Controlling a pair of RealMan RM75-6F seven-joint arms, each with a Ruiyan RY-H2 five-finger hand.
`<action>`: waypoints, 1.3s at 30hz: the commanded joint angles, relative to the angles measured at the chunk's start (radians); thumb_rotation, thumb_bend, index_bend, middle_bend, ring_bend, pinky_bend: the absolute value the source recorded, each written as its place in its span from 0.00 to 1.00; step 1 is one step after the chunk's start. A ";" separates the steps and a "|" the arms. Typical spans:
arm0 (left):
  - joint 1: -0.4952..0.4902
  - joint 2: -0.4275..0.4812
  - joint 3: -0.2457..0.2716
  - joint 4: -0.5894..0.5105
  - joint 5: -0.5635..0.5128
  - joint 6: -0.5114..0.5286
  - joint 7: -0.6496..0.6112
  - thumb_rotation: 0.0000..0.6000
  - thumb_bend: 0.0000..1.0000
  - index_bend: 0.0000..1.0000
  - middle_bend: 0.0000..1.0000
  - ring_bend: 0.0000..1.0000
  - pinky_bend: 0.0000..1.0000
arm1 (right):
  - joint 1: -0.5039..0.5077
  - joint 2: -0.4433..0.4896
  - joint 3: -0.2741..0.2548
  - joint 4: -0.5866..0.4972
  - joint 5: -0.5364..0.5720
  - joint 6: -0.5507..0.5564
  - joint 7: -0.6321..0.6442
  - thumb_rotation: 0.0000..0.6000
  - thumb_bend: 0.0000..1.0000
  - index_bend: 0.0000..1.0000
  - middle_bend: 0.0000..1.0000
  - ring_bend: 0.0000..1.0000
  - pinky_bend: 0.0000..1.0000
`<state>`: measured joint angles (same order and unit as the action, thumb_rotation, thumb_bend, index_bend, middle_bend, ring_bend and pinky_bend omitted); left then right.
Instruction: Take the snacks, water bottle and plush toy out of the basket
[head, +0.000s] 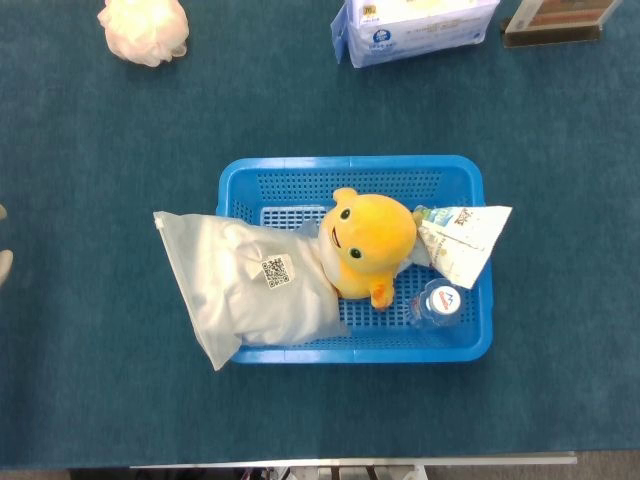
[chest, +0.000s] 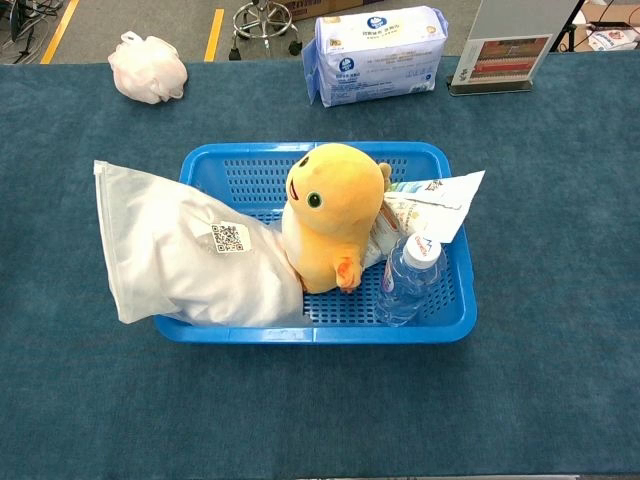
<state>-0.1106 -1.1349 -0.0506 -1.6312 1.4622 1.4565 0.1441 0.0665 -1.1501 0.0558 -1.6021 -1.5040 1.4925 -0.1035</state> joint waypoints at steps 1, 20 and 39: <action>0.004 -0.001 0.001 0.002 -0.002 0.005 -0.002 1.00 0.25 0.41 0.37 0.32 0.52 | -0.001 -0.004 0.000 0.005 0.002 -0.001 0.005 1.00 0.00 0.22 0.25 0.22 0.50; 0.024 -0.009 0.008 0.013 -0.007 0.024 -0.015 1.00 0.25 0.41 0.37 0.32 0.52 | 0.107 0.036 0.008 -0.038 -0.138 -0.067 -0.011 1.00 0.00 0.22 0.25 0.22 0.48; 0.042 -0.005 0.014 0.035 -0.005 0.036 -0.050 1.00 0.25 0.41 0.37 0.32 0.52 | 0.344 0.007 0.024 -0.086 -0.219 -0.330 -0.117 1.00 0.00 0.22 0.25 0.20 0.32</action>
<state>-0.0691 -1.1400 -0.0370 -1.5963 1.4569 1.4926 0.0942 0.4009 -1.1353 0.0780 -1.6900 -1.7187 1.1712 -0.2238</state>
